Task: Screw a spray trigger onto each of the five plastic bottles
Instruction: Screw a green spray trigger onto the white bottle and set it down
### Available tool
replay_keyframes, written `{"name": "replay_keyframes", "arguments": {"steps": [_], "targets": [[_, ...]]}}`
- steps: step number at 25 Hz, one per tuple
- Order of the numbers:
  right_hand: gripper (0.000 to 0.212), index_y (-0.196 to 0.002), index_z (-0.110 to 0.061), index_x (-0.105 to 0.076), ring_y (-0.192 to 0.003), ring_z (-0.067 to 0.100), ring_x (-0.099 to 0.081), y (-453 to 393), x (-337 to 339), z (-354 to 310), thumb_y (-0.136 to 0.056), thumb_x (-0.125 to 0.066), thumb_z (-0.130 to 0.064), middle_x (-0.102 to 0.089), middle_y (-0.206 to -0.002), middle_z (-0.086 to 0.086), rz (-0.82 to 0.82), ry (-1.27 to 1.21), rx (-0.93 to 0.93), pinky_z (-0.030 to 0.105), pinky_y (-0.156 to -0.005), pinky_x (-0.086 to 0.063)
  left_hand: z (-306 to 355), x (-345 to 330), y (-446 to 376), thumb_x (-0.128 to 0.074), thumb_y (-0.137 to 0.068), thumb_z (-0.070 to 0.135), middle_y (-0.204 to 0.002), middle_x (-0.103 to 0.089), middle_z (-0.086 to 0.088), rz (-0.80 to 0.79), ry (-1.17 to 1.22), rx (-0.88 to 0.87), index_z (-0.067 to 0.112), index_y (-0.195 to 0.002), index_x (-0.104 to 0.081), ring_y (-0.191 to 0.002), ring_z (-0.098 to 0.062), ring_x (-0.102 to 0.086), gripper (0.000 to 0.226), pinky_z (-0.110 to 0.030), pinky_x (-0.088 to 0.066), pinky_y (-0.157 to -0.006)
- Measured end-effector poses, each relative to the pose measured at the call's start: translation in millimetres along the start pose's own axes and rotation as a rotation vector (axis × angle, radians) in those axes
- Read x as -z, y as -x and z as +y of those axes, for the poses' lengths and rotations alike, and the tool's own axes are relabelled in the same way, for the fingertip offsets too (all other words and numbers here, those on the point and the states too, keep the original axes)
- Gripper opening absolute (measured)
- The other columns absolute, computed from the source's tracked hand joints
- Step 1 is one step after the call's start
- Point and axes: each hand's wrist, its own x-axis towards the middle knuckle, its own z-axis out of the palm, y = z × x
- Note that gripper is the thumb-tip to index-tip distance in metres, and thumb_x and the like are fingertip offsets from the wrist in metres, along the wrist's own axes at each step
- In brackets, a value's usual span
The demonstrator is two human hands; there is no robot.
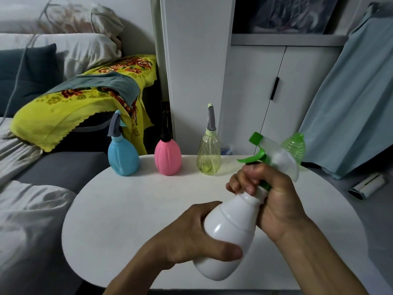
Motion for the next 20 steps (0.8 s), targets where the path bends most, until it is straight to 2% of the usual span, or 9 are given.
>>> {"name": "replay_keyframes", "arguments": {"steps": [8,11,12,13,14,15,17,18,20], "targets": [[0.031,-0.042,-0.018,-0.048,-0.049,0.019,-0.046,-4.4,7.7,-1.9,-0.07,-0.057,-0.008,-0.04,-0.04,0.001,0.072,0.022,0.022,0.028,-0.061,-0.046,-5.5,-5.2,-12.4,-0.084,-0.06,0.042,-0.104,-0.071,0.005,0.068,-0.085,-0.032,0.035,-0.111,-0.063,-0.094,-0.014,-0.068,0.056,-0.044,-0.06,-0.082],[0.034,-0.048,-0.02,-0.058,-0.049,0.016,-0.05,-10.1,14.9,7.8,-0.077,-0.064,-0.002,-0.046,-0.044,0.0,0.211,0.178,0.125,0.028,-0.06,-0.048,-12.9,-10.6,-19.3,-0.087,-0.051,0.051,-0.109,-0.065,0.017,0.227,-0.28,-0.069,0.047,-0.118,-0.05,-0.097,-0.004,-0.064,0.077,-0.037,-0.059,-0.08],[0.029,-0.056,-0.02,-0.064,-0.051,0.015,-0.053,-11.2,15.5,10.6,-0.079,-0.067,-0.004,-0.05,-0.047,0.0,0.229,0.222,0.158,0.03,-0.062,-0.049,-15.8,-15.1,-20.8,-0.087,-0.049,0.053,-0.109,-0.062,0.022,0.279,-0.342,-0.085,0.05,-0.12,-0.044,-0.096,-0.001,-0.063,0.083,-0.034,-0.058,-0.08],[0.014,-0.07,-0.021,-0.07,-0.055,0.015,-0.059,-12.6,17.3,12.8,-0.079,-0.072,-0.01,-0.058,-0.053,0.0,0.198,0.252,0.176,0.031,-0.066,-0.051,-18.3,-19.2,-22.3,-0.087,-0.047,0.054,-0.109,-0.06,0.024,0.328,-0.371,-0.1,0.051,-0.12,-0.039,-0.095,0.001,-0.062,0.087,-0.032,-0.058,-0.078],[0.014,-0.087,-0.024,-0.073,-0.065,0.015,-0.066,-13.4,18.4,12.7,-0.074,-0.079,-0.021,-0.067,-0.064,0.0,0.143,0.3,0.166,0.029,-0.071,-0.054,-19.4,-21.7,-23.2,-0.088,-0.047,0.052,-0.108,-0.06,0.023,0.37,-0.347,-0.105,0.049,-0.12,-0.036,-0.093,0.0,-0.063,0.09,-0.031,-0.059,-0.075],[0.038,-0.101,-0.028,-0.072,-0.079,0.015,-0.071,-13.6,22.0,12.4,-0.066,-0.086,-0.032,-0.074,-0.079,-0.002,0.076,0.389,0.121,0.027,-0.076,-0.055,-21.1,-21.3,-24.9,-0.09,-0.048,0.046,-0.107,-0.061,0.019,0.403,-0.27,-0.114,0.046,-0.12,-0.037,-0.092,-0.004,-0.065,0.09,-0.033,-0.06,-0.071],[0.061,-0.108,-0.032,-0.066,-0.098,0.012,-0.07,-11.6,26.8,14.9,-0.053,-0.09,-0.044,-0.075,-0.102,-0.007,-0.034,0.598,0.01,0.026,-0.079,-0.054,-25.8,-14.1,-29.7,-0.093,-0.053,0.032,-0.105,-0.066,0.011,0.462,-0.042,-0.165,0.039,-0.12,-0.045,-0.09,-0.012,-0.07,0.083,-0.034,-0.062,-0.063],[0.062,-0.109,-0.035,-0.062,-0.1,0.009,-0.068,-9.1,25.8,16.8,-0.053,-0.088,-0.046,-0.073,-0.108,-0.011,-0.044,0.692,-0.02,0.028,-0.078,-0.055,-26.0,-9.9,-31.2,-0.093,-0.055,0.029,-0.106,-0.067,0.011,0.486,0.031,-0.182,0.039,-0.12,-0.048,-0.092,-0.011,-0.07,0.08,-0.03,-0.061,-0.062],[0.058,-0.107,-0.038,-0.059,-0.098,0.003,-0.067,-6.2,25.7,21.9,-0.056,-0.084,-0.048,-0.07,-0.11,-0.018,0.038,0.839,0.027,0.026,-0.074,-0.056,-25.2,-6.8,-34.9,-0.091,-0.057,0.034,-0.115,-0.065,0.017,0.495,0.031,-0.192,0.046,-0.127,-0.048,-0.101,-0.004,-0.066,0.083,-0.023,-0.059,-0.071]]}}
